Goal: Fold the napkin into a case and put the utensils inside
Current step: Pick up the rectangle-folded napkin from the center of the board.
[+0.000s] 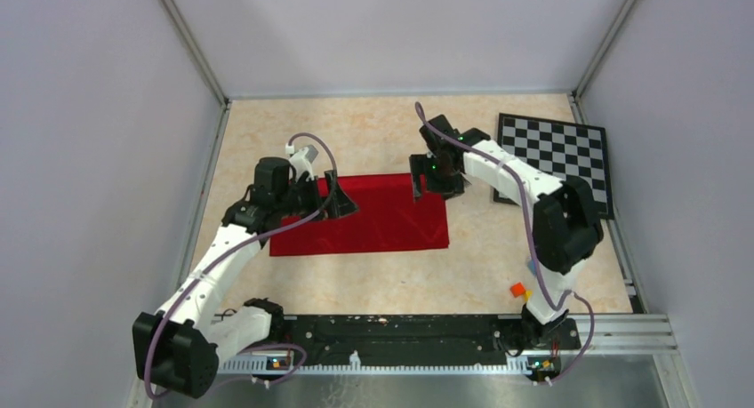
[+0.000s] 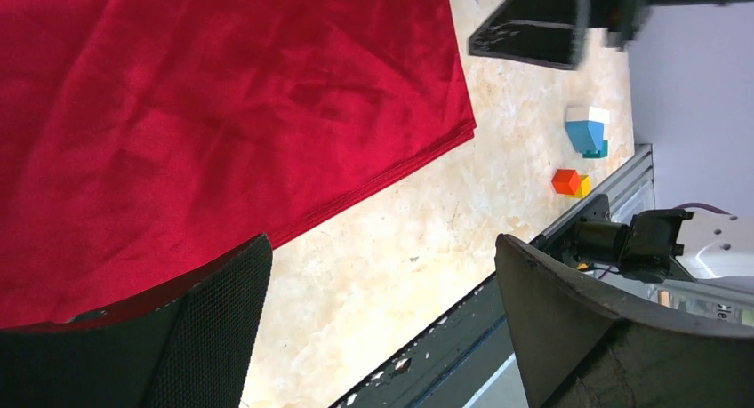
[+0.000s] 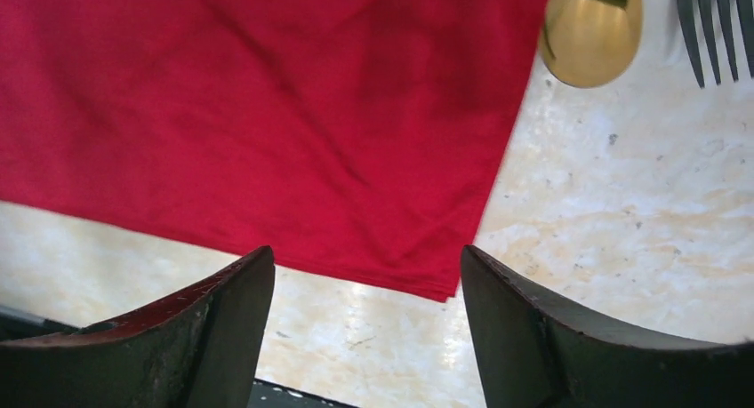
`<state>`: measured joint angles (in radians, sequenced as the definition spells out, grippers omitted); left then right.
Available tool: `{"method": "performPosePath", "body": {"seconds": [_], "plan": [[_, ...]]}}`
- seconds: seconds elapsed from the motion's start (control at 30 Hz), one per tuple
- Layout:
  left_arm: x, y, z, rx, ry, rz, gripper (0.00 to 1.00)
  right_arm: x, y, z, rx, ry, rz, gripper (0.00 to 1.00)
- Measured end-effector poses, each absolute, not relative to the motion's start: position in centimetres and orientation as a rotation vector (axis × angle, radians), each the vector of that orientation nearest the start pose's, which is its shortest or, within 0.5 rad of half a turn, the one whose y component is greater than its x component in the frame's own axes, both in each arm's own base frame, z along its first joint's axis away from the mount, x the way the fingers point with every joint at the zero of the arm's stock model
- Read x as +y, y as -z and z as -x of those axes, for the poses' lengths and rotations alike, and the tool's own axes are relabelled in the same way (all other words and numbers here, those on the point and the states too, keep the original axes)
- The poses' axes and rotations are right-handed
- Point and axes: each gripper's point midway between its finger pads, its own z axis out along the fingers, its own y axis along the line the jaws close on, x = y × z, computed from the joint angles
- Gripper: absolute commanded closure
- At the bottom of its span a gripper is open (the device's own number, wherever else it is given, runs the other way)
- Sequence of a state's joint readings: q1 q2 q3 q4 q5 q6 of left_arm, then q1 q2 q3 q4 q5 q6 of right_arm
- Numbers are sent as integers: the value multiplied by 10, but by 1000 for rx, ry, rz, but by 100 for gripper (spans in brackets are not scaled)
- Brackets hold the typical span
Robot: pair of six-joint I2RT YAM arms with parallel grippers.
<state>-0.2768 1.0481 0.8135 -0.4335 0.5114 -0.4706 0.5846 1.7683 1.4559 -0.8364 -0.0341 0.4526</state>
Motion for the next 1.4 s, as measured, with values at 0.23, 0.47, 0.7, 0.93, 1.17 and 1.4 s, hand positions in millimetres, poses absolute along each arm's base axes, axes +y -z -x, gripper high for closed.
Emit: {"method": "performPosePath", "body": {"seconds": [0.23, 0.47, 0.7, 0.93, 1.17, 1.4], "plan": [[-173, -192, -241, 2268, 944, -114, 1, 201, -50, -309, 2999, -131, 124, 42], [-168, -191, -238, 2268, 909, -138, 1, 190, -31, -311, 3059, -70, 95, 45], [-167, -191, -238, 2264, 899, -155, 1, 191, -30, -316, 3046, -59, 93, 51], [-167, -192, -239, 2260, 893, -167, 1, 193, -21, -319, 3043, -28, 87, 53], [-165, -196, -240, 2251, 876, -177, 1, 196, -20, -322, 3019, -6, 71, 61], [-160, -207, -237, 2222, 846, -171, 1, 207, -18, -322, 2986, 6, 74, 89]]}}
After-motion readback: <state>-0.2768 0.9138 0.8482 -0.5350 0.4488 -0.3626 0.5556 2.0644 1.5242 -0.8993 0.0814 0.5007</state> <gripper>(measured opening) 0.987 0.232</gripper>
